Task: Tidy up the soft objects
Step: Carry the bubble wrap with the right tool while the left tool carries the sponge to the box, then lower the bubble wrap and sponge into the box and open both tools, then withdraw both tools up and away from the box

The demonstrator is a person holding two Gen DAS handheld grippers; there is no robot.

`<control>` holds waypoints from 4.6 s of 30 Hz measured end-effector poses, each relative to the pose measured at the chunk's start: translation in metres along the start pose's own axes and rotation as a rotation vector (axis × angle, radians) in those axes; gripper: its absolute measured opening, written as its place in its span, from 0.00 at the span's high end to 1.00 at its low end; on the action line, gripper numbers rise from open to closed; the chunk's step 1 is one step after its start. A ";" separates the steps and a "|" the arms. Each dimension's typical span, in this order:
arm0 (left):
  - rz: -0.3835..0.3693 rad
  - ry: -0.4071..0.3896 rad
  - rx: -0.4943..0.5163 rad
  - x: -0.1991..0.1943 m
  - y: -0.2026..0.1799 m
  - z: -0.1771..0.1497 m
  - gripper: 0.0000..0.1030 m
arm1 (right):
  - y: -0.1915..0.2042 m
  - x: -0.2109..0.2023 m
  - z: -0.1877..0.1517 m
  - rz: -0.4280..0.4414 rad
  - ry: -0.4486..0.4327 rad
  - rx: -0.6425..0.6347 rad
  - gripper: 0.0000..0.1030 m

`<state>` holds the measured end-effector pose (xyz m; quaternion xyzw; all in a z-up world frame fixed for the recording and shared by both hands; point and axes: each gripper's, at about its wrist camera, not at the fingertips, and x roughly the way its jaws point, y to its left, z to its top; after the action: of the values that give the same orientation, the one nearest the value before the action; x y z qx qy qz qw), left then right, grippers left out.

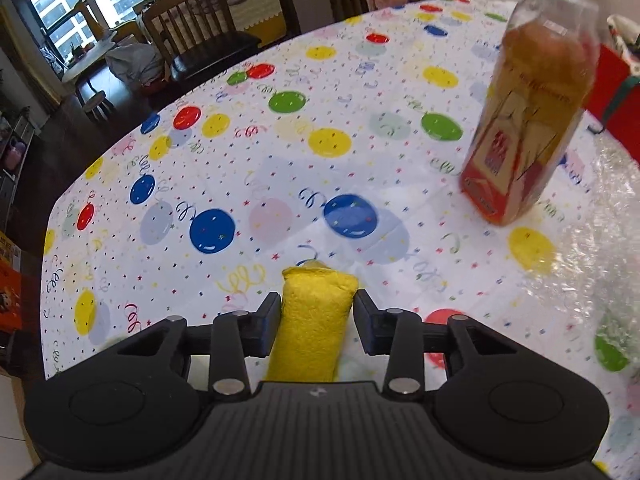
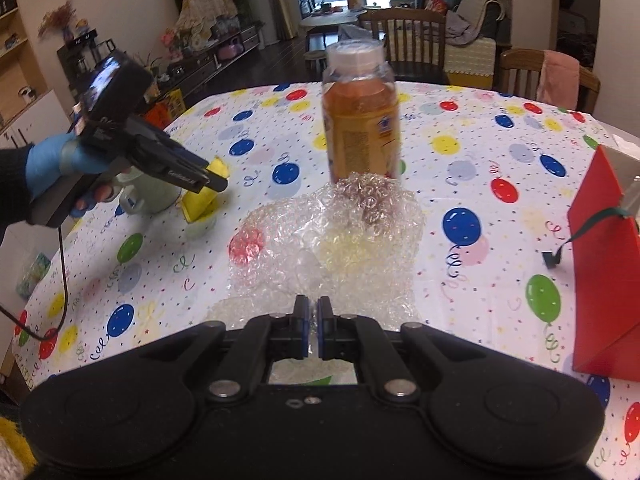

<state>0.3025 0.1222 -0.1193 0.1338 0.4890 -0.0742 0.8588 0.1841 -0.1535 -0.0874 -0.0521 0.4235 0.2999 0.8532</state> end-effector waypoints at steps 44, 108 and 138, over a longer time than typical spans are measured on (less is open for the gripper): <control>-0.457 -0.226 0.043 -0.149 -0.270 0.162 0.65 | -0.217 -0.180 0.005 -0.253 -0.192 0.190 0.97; -0.420 -0.089 -0.037 -0.047 -0.360 0.205 0.37 | -0.319 -0.162 -0.003 -0.256 -0.034 0.306 0.59; -0.370 -0.415 -0.015 -0.186 -0.272 0.077 0.21 | -0.145 -0.220 -0.027 -0.292 -0.340 0.245 0.22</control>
<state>0.2008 -0.1614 0.0354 0.0180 0.3194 -0.2520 0.9133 0.1446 -0.3835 0.0373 0.0424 0.2952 0.1245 0.9463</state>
